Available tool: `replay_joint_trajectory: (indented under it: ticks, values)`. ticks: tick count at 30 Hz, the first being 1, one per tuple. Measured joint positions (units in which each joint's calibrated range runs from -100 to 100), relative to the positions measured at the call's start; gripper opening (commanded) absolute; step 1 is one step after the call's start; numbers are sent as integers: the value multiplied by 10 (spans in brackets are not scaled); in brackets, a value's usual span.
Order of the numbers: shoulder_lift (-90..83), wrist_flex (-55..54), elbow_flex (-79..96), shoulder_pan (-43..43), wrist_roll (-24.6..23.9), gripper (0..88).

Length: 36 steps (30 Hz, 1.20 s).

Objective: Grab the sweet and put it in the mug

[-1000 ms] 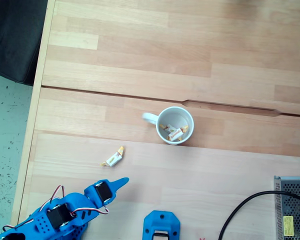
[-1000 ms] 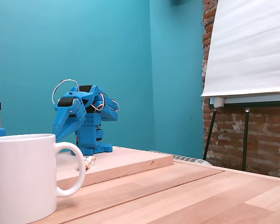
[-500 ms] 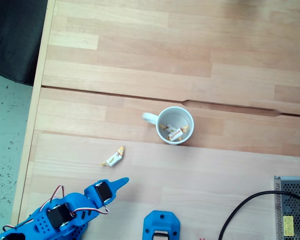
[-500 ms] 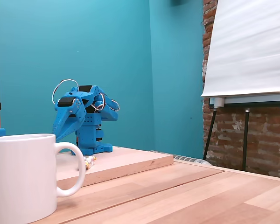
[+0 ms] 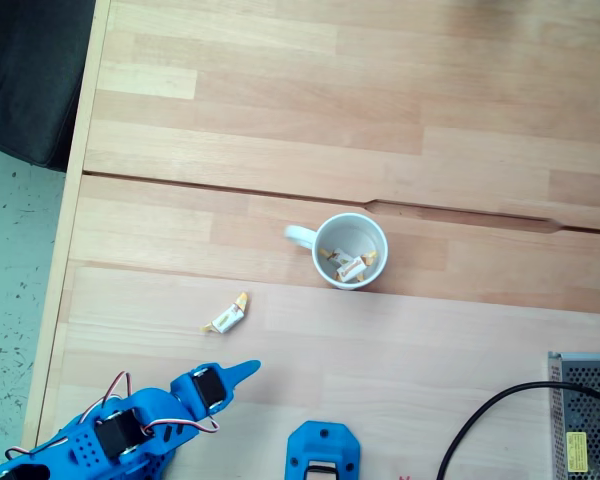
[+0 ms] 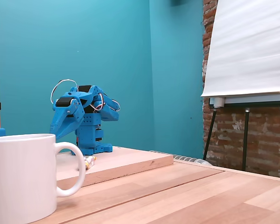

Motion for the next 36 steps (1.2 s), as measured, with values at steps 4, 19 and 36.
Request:
replay_joint_trajectory:
  ticks: [4,19,36]
  values:
    - [0,0,0,1,2,0]
    - [0,-14,-13,1,7,0]
    - [5,-14,-88,0,48,0]
